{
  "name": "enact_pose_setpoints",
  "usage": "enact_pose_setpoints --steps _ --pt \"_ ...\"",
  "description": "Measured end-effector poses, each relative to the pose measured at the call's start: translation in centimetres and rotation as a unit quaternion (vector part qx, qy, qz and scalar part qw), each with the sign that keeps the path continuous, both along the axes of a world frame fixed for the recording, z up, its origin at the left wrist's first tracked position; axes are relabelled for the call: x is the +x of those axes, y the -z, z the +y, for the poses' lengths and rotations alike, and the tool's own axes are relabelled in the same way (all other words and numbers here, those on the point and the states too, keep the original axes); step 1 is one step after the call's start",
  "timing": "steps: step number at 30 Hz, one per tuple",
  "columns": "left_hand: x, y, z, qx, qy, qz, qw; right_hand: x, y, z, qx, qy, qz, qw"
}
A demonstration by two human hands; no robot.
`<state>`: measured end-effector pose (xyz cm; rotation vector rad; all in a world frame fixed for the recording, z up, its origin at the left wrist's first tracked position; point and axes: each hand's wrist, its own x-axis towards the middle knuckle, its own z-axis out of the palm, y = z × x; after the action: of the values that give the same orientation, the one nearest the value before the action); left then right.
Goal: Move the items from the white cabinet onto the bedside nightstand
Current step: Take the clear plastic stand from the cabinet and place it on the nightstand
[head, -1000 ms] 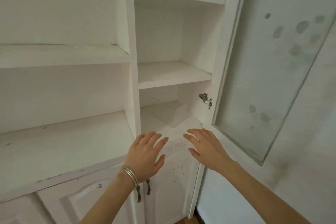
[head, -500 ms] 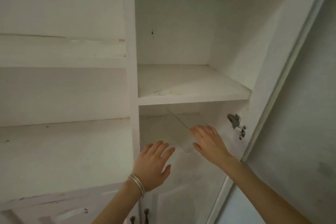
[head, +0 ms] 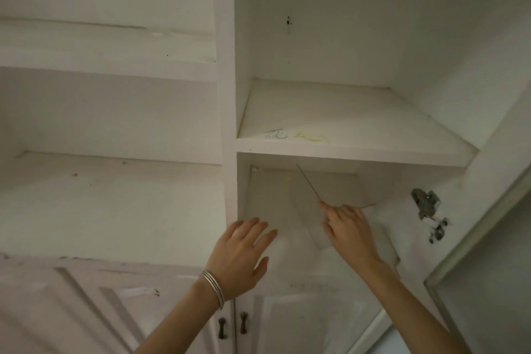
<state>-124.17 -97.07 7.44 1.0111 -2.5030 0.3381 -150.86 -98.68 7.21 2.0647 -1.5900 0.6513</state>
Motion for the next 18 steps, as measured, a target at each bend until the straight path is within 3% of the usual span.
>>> enact_pose_setpoints --steps 14,18 --pt "7.9 0.7 12.8 -0.018 -0.006 0.008 1.000 6.7 -0.5 21.4 0.021 -0.130 0.040 0.991" --pt "11.6 -0.3 17.9 -0.018 -0.025 0.012 0.999 9.8 -1.0 27.3 0.067 -0.195 0.026 0.978"
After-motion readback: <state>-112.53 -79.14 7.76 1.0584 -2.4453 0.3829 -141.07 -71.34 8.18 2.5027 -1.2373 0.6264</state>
